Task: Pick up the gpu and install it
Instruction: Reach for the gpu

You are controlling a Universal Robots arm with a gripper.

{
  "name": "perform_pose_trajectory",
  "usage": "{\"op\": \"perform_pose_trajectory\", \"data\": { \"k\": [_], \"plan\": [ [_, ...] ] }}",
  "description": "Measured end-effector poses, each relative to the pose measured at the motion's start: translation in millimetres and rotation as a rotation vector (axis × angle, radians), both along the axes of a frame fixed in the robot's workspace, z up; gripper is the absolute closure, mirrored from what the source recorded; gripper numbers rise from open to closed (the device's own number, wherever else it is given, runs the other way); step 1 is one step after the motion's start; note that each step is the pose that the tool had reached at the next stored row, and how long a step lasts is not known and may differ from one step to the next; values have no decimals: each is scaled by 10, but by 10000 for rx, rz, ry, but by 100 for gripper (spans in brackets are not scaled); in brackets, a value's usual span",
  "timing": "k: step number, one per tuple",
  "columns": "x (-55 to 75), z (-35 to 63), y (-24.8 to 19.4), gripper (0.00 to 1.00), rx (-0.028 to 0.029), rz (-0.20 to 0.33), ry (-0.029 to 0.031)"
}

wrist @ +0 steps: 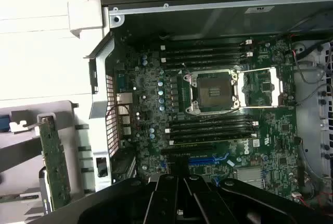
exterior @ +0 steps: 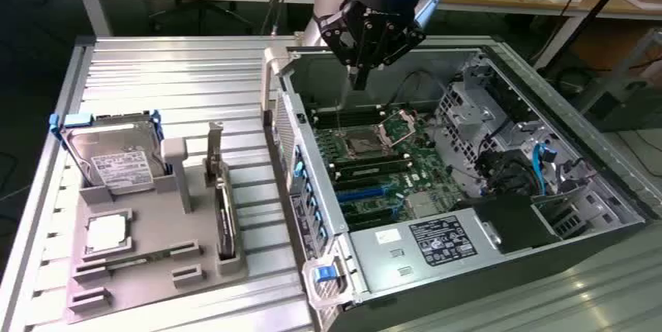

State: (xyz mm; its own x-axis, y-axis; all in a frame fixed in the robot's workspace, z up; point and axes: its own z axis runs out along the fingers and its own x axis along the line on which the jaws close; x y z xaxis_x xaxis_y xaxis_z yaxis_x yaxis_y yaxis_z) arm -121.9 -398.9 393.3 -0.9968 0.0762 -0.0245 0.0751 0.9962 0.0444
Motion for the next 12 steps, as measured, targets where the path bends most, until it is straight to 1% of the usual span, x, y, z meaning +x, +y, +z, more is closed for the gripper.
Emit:
{"op": "perform_pose_trajectory", "data": {
  "k": [12],
  "plan": [
    [-3,0,2,89,0,-3,1]
  ]
}}
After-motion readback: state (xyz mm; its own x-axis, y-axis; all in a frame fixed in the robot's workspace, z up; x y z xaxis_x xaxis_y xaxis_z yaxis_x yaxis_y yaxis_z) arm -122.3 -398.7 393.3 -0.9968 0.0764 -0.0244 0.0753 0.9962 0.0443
